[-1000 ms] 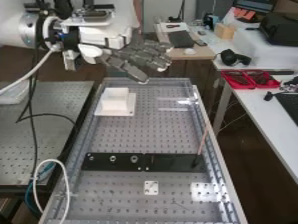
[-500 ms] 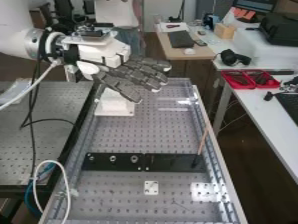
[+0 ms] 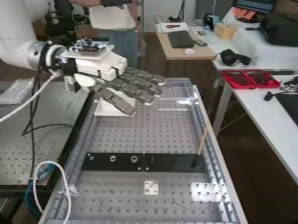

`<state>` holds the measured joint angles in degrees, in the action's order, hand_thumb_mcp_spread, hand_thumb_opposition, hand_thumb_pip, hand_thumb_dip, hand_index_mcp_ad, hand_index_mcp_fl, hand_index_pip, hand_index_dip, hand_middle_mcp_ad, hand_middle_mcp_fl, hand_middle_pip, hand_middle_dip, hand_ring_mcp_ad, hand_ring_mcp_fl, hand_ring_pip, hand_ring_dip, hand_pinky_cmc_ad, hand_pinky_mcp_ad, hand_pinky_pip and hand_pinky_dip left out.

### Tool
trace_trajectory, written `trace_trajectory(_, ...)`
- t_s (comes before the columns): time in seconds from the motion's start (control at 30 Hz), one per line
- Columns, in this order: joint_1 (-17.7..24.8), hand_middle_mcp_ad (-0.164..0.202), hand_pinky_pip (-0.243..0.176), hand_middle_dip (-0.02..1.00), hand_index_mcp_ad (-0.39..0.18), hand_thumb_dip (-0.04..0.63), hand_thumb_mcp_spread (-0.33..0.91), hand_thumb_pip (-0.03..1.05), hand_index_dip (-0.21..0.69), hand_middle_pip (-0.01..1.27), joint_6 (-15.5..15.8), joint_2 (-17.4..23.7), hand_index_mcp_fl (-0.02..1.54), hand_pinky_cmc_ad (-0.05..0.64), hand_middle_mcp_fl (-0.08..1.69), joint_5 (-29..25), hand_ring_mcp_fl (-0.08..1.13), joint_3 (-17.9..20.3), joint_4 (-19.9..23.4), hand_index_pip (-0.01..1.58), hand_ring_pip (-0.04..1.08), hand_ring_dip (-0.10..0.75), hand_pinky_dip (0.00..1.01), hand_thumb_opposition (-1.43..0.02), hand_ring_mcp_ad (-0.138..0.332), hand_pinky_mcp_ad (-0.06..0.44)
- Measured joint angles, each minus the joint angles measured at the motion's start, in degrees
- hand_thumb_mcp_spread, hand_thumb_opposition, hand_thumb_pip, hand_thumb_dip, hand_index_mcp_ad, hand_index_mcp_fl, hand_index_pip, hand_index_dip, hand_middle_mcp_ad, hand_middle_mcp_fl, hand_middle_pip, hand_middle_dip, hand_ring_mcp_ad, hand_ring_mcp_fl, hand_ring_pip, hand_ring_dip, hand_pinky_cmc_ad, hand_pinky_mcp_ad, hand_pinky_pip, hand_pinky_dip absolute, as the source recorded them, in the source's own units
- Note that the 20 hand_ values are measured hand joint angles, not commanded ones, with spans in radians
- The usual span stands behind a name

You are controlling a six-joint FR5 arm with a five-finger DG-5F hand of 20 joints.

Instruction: Grab the bearing and place it in the white container

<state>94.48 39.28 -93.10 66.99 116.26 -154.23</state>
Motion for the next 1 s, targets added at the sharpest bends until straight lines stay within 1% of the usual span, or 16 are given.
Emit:
trace_trajectory(0.1, -1.5, 0.087, -0.075, 0.16, -0.012, 0.126, 0.24, 0.61, -0.119, 0.14, -0.4, 0.1, 0.05, 0.365, 0.02, 1.7, 0.00, 1.0, 0.9, 0.23, 0.11, 0.073, 0.26, -0.77, 0.182, 0.311)
trace_trajectory(0.13, -2.2, 0.084, -0.075, 0.16, -0.012, 0.126, 0.24, 0.61, -0.119, 0.14, -0.5, 0.1, 0.06, 0.365, 0.02, 2.6, 0.00, 1.3, 1.2, 0.26, 0.09, 0.073, 0.26, -0.77, 0.182, 0.314)
trace_trajectory(0.17, -2.7, 0.087, -0.091, 0.16, -0.019, 0.141, 0.24, 0.61, -0.108, 0.14, -0.6, 0.2, 0.07, 0.361, 0.02, 3.3, 0.00, 1.5, 1.4, 0.28, 0.09, 0.073, 0.26, -0.77, 0.182, 0.311)
trace_trajectory(0.3, -5.0, 0.086, -0.089, 0.16, -0.024, 0.152, 0.24, 0.61, -0.061, 0.14, -0.8, 0.4, 0.14, 0.361, 0.02, 6.3, 0.00, 2.2, 1.7, 0.40, 0.09, 0.073, 0.26, -0.77, 0.183, 0.314)
trace_trajectory(0.33, -6.0, 0.086, -0.087, 0.16, -0.030, 0.159, 0.26, 0.61, -0.070, 0.14, -0.8, 0.4, 0.17, 0.365, 0.02, 7.6, 0.00, 2.4, 1.7, 0.44, 0.09, 0.073, 0.26, -0.78, 0.185, 0.314)
trace_trajectory(0.4, -7.8, 0.087, -0.105, 0.16, -0.038, 0.164, 0.26, 0.61, -0.051, 0.14, -0.6, 0.3, 0.20, 0.367, 0.02, 10.2, 0.00, 2.8, 1.9, 0.51, 0.09, 0.073, 0.25, -0.79, 0.187, 0.312)
trace_trajectory(0.47, -9.0, 0.086, -0.106, 0.16, -0.042, 0.175, 0.28, 0.61, -0.031, 0.14, -0.1, 0.0, 0.21, 0.374, 0.02, 12.6, 0.00, 3.0, 1.9, 0.57, 0.09, 0.073, 0.25, -0.80, 0.187, 0.311)
trace_trajectory(0.53, -10.8, 0.087, -0.106, 0.16, -0.045, 0.175, 0.30, 0.61, -0.030, 0.14, 1.0, -1.1, 0.21, 0.382, 0.02, 16.2, 0.00, 3.1, 2.0, 0.63, 0.09, 0.073, 0.26, -0.80, 0.187, 0.311)
trace_trajectory(0.57, -11.2, 0.082, -0.106, 0.16, -0.051, 0.175, 0.30, 0.61, -0.030, 0.14, 1.2, -1.4, 0.21, 0.386, 0.02, 17.0, 0.00, 3.1, 2.0, 0.64, 0.08, 0.073, 0.25, -0.80, 0.185, 0.311)
trace_trajectory(0.67, -13.1, 0.087, -0.106, 0.16, -0.072, 0.175, 0.29, 0.61, -0.033, 0.14, 2.9, -2.7, 0.20, 0.384, 0.02, 21.0, 0.00, 2.9, 2.5, 0.71, 0.08, 0.073, 0.24, -0.81, 0.188, 0.314)
trace_trajectory(0.7, -13.7, 0.087, -0.106, 0.16, -0.073, 0.175, 0.30, 0.61, -0.035, 0.14, 3.4, -3.2, 0.19, 0.398, 0.03, 22.3, 0.00, 2.8, 2.6, 0.73, 0.08, 0.073, 0.24, -0.82, 0.188, 0.314)
trace_trajectory(0.77, -14.7, 0.086, -0.106, 0.16, -0.075, 0.175, 0.31, 0.61, -0.024, 0.14, 4.2, -3.9, 0.14, 0.398, 0.03, 24.3, 0.00, 2.5, 2.9, 0.80, 0.08, 0.073, 0.24, -0.82, 0.188, 0.314)
trace_trajectory(0.83, -15.9, 0.082, -0.106, 0.16, -0.089, 0.185, 0.32, 0.61, -0.010, 0.14, 5.4, -5.0, 0.13, 0.398, 0.02, 26.8, 0.00, 1.9, 3.0, 0.86, 0.08, 0.073, 0.21, -0.82, 0.188, 0.311)
trace_trajectory(0.87, -16.2, 0.087, -0.106, 0.16, -0.089, 0.188, 0.32, 0.61, -0.007, 0.14, 5.6, -5.2, 0.12, 0.398, 0.02, 27.4, 0.00, 1.7, 3.0, 0.89, 0.08, 0.073, 0.20, -0.82, 0.187, 0.314)
trace_trajectory(0.9, -17.0, 0.080, -0.106, 0.16, -0.101, 0.194, 0.33, 0.61, -0.010, 0.14, 6.2, -5.9, 0.10, 0.398, 0.02, 28.8, 0.00, 1.2, 2.9, 0.91, 0.08, 0.073, 0.20, -0.83, 0.188, 0.314)
trace_trajectory(1.0, -18.7, 0.084, -0.106, 0.16, -0.094, 0.194, 0.33, 0.61, 0.014, 0.14, 7.2, -7.6, 0.08, 0.398, 0.03, 32.1, 0.00, 0.0, 2.6, 1.01, 0.08, 0.073, 0.19, -0.83, 0.188, 0.311)
